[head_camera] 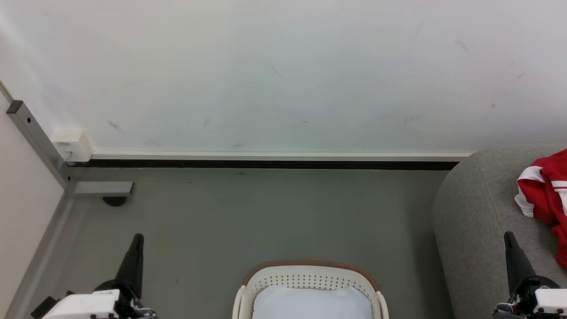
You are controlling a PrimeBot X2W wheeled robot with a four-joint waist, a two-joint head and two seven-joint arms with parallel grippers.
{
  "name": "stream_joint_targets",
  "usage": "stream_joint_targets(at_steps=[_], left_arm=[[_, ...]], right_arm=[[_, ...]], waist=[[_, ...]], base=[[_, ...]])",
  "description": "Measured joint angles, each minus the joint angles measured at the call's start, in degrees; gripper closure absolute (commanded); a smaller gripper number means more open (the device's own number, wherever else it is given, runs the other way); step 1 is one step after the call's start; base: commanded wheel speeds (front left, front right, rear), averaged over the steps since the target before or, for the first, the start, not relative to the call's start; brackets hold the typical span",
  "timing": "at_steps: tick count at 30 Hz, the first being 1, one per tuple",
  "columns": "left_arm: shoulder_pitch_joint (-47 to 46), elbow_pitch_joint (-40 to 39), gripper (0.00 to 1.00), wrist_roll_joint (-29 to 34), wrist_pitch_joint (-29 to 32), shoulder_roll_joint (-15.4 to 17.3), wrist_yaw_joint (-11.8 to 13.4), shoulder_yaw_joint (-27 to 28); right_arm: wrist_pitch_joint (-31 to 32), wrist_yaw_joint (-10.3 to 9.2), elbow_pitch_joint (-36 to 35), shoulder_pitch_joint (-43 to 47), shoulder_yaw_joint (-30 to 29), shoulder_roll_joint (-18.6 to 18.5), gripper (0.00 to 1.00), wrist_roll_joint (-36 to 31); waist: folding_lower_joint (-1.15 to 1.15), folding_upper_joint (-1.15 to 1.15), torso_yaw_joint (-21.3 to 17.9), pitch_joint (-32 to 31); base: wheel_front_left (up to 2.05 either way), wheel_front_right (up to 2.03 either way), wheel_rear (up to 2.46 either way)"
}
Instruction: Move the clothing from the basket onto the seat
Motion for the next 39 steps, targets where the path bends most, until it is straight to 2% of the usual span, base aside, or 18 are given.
stream_joint_targets(at_steps=[39], left_arm=[[0.0,0.0,1.00,0.0,0.0,0.0,0.0,0.0]], right_arm=[[-0.4,0.00,-0.1,0.0,0.5,-0.5,1.00,0.4]], waist=[[0.00,0.00,0.0,0.0]], base=[[0.00,0.00,0.00]])
